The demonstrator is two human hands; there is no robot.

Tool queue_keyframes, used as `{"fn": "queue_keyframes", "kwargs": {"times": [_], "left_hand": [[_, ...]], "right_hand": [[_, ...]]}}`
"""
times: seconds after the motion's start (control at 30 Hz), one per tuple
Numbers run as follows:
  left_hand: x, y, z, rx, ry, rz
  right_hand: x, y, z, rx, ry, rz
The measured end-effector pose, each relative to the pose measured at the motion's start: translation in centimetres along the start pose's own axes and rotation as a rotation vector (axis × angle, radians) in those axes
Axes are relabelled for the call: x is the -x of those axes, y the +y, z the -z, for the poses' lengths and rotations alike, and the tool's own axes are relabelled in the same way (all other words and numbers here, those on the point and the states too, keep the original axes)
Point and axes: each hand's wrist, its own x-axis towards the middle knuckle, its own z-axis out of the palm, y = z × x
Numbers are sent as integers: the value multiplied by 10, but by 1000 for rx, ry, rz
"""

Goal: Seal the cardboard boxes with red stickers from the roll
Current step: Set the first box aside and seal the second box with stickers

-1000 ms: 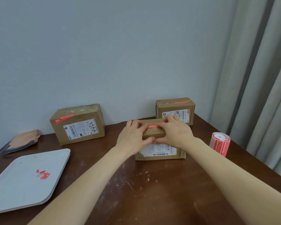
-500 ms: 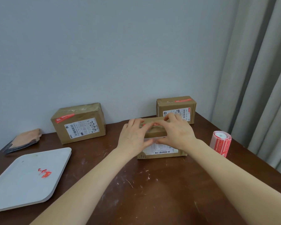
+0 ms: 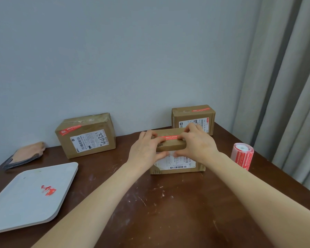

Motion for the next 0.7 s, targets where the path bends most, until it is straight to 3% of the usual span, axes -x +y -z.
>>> {"fn": "queue_keyframes", "kwargs": {"times": [0.53, 0.7], "left_hand": [[3, -6, 3, 34, -20, 45], [-3, 0, 3, -94, -33, 15]], "right_hand": [[0, 7, -1, -83, -4, -64], [-2, 3, 4, 66, -39, 32]]}}
